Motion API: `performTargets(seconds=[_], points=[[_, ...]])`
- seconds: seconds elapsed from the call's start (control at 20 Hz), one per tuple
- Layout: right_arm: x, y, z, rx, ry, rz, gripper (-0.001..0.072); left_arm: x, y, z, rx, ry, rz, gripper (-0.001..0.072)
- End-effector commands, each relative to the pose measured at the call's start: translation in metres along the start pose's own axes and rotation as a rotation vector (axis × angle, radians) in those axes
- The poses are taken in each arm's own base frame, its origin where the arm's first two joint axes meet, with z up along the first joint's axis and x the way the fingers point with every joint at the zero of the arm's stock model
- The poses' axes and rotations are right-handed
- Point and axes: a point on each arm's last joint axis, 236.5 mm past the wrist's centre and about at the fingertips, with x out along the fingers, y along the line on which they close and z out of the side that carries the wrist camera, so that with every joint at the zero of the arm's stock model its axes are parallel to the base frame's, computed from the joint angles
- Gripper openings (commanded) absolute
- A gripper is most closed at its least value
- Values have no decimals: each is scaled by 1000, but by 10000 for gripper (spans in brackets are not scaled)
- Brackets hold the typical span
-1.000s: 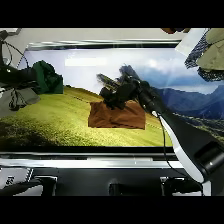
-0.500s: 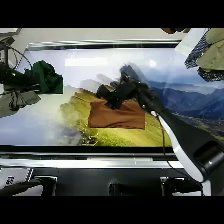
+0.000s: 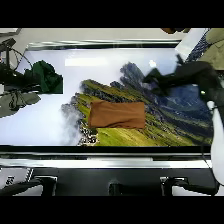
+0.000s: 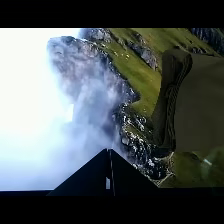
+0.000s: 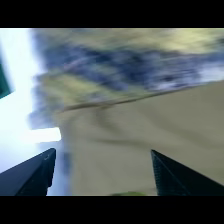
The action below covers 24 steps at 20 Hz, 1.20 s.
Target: Fold the clothes and pants, and hang the long-sleeved shirts on hangers.
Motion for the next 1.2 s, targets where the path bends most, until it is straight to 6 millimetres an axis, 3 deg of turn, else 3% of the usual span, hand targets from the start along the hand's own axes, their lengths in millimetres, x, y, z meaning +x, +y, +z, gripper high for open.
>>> performTargets(seconds=[0.0,0.2,0.4,0.5,0.65,0.9,0.95,1.05,1.1,1.15], points=[[-12,-82,6,51,61,-50,665,0,0,0,-2,1,1,20],[40,-125,-36,43,247,-41,665,0,0,0,-1,0,1,20],[73,-151,-55,84,346,-38,654,0,-1,7,-2,-27,-4,20],[82,-154,-62,87,379,-28,650,0,-1,10,-1,-40,-6,20],[99,-147,-76,38,417,-32,542,1,-1,13,-2,-50,-7,20],[125,-133,-100,-3,463,-53,534,7,-1,12,-4,-34,-5,20],[127,-130,-102,-4,462,-56,440,8,0,12,-5,-32,-5,20],[127,-122,-98,-1,440,-39,152,9,0,12,-5,-29,-5,20],[123,-118,-92,-1,419,-33,46,9,0,12,-5,-29,-5,20],[116,-112,-81,-10,390,-26,32,9,0,12,-5,-29,-5,20]])
